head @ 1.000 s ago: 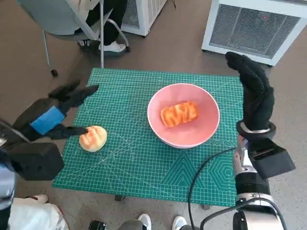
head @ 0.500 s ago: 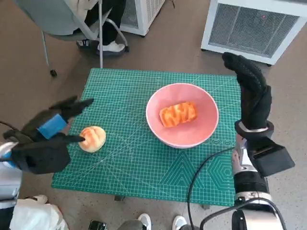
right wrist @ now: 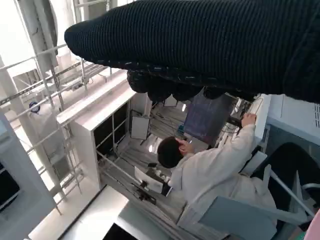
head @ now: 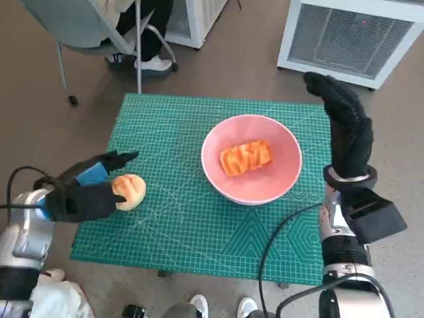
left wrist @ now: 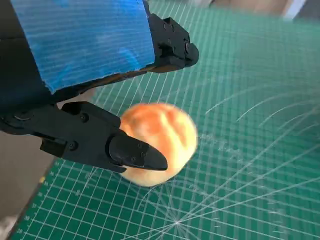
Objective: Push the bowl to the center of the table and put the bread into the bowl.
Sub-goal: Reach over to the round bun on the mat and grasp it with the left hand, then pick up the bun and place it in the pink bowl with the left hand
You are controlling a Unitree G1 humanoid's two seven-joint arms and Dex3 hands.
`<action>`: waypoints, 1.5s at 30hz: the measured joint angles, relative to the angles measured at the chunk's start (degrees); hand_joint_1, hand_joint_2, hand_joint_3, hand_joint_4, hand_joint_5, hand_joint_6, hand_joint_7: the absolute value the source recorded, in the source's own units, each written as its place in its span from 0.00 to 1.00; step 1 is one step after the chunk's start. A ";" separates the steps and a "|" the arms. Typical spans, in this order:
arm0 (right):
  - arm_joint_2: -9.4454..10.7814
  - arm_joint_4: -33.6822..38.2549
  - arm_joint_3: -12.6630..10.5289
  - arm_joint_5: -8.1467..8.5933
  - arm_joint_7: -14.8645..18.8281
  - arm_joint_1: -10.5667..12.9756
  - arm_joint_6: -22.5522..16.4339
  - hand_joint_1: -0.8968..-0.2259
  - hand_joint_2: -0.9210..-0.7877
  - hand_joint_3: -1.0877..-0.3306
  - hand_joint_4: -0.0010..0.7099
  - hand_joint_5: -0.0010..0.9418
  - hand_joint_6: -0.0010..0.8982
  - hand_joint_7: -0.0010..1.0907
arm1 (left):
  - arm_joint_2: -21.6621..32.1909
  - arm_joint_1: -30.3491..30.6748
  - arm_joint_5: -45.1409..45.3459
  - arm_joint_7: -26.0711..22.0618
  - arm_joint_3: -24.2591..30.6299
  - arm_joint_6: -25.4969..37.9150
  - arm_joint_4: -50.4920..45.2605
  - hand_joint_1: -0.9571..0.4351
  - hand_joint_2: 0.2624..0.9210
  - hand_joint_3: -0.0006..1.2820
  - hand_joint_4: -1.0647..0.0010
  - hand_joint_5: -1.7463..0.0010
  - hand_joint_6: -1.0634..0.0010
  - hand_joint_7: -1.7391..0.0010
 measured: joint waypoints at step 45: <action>-1.56 -1.78 -0.33 -1.47 -1.27 0.72 1.73 0.47 0.00 0.36 0.51 0.00 0.27 0.23 | -4.90 -7.39 -8.44 6.58 7.53 -1.04 -18.81 0.69 1.00 0.03 0.29 0.37 0.41 0.32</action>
